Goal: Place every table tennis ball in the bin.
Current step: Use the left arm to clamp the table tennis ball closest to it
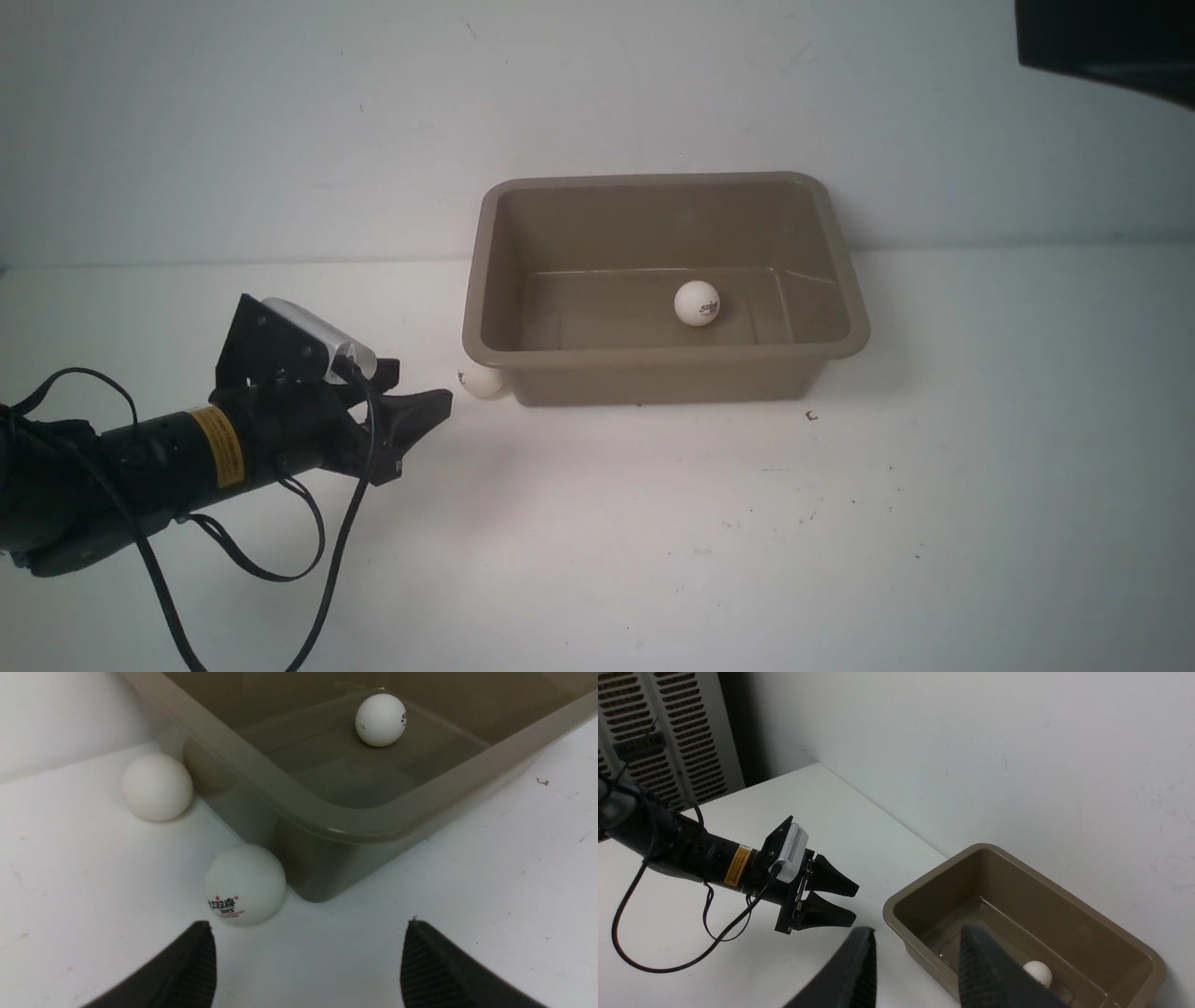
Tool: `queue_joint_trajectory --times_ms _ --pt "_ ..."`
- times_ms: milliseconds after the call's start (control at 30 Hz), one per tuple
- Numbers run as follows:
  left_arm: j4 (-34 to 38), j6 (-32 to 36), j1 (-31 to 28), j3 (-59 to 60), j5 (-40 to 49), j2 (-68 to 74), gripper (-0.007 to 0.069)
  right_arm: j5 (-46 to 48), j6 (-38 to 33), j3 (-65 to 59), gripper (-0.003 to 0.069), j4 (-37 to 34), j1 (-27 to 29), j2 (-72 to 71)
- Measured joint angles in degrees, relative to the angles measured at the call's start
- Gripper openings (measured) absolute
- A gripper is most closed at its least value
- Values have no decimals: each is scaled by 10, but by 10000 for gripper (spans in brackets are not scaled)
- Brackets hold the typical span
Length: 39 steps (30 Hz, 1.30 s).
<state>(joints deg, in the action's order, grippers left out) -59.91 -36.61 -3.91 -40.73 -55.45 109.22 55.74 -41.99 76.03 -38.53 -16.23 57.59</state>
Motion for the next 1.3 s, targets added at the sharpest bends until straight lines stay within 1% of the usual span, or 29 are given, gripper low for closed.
queue_joint_trajectory --times_ms 133,267,433,667,800,1000,1233,1300 --pt "-29 -38 -2 0 22 -40 478 2 -4 0 239 0 0 0" --pt "-68 -72 -4 0 84 -102 478 1 -9 0 239 0 0 0" --pt "-102 -101 -6 0 115 -158 478 -9 -13 0 239 -5 0 0" --pt "-127 -123 -6 0 117 -208 478 -12 -45 0 239 -24 0 0" --pt "-142 -146 -6 0 117 -214 478 -12 -48 0 239 -25 0 0" --pt "-186 -175 -6 0 117 -214 478 -12 -49 0 239 -26 0 0" --pt "-190 -176 -6 0 117 -214 478 -12 -47 0 239 -26 0 0" --pt "-175 -165 -6 0 119 -214 478 -12 -40 0 239 -30 0 0"
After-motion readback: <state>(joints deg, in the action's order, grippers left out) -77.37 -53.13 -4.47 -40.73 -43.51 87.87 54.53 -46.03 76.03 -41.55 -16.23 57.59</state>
